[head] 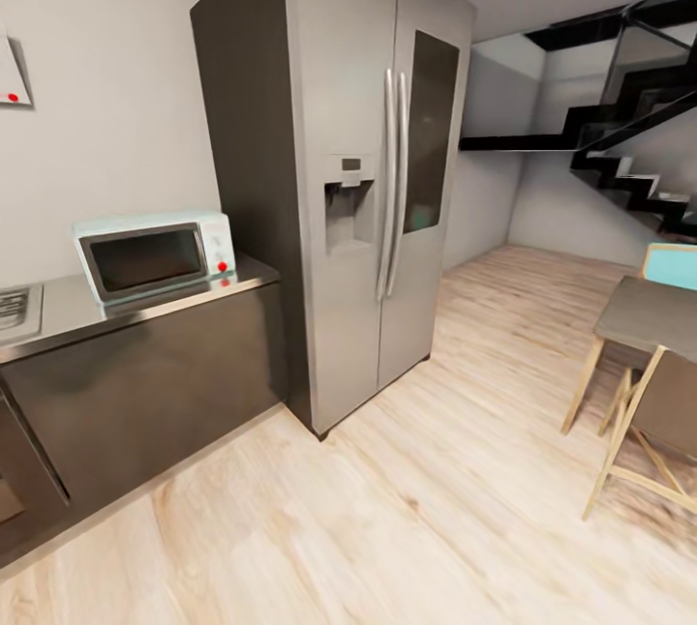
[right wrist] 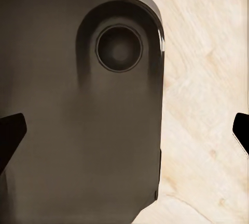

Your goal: In the kitchen, take the popcorn bag from the countertop, put it into the microwave, and heat it until the popcorn is cooked so the cooked popcorn ends up inside the bag.

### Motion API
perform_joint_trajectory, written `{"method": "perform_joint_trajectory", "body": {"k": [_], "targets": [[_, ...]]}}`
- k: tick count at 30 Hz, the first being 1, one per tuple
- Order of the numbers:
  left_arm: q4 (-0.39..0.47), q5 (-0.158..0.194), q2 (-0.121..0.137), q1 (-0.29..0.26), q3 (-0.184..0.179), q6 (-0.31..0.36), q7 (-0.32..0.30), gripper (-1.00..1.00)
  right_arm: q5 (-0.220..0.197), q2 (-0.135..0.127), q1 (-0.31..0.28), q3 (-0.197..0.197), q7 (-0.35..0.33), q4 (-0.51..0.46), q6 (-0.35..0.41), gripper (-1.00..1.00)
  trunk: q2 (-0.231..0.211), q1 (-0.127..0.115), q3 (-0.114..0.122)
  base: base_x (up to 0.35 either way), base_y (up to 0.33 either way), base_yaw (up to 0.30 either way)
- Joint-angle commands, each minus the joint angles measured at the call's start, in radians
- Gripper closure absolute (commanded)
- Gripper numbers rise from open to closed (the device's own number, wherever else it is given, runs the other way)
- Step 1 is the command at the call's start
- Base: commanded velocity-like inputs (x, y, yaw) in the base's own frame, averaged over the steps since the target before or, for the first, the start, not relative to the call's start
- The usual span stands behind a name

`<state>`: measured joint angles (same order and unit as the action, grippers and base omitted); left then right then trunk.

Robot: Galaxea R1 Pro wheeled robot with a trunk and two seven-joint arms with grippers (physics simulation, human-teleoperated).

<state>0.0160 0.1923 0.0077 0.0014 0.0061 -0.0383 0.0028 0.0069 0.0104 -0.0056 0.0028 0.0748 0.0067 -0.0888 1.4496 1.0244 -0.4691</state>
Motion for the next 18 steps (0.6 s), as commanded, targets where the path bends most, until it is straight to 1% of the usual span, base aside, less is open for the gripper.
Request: {"method": "perform_joint_trajectory", "body": {"k": [1, 4, 7, 18], "targets": [[0.001, 0.006, 0.0, 0.0, 0.0, -0.002, 0.0, -1.0, 0.001, 0.0, -0.001, 0.0, 0.003, 0.001, -0.003, -1.0, 0.0, 0.001, -0.001, 0.335, 0.0, 0.0], [0.001, 0.006, 0.0, 0.0, 0.0, -0.002, 0.0, -1.0, 0.001, 0.0, -0.001, 0.0, 0.003, 0.001, -0.003, -1.0, 0.0, 0.001, -0.001, 0.335, 0.0, 0.001], [0.001, 0.006, 0.0, 0.0, 0.0, -0.002, 0.0, -1.0, 0.001, 0.0, -0.001, 0.0, 0.003, 0.001, -0.003, -1.0, 0.0, 0.001, -0.001, 0.335, 0.0, 0.121], [0.001, 0.006, 0.0, 0.0, 0.0, -0.003, 0.0, -1.0, 0.001, -0.001, -0.001, 0.0, 0.003, 0.001, -0.003, -1.0, 0.0, 0.001, -0.001, 0.335, 0.0, 0.261]]}}
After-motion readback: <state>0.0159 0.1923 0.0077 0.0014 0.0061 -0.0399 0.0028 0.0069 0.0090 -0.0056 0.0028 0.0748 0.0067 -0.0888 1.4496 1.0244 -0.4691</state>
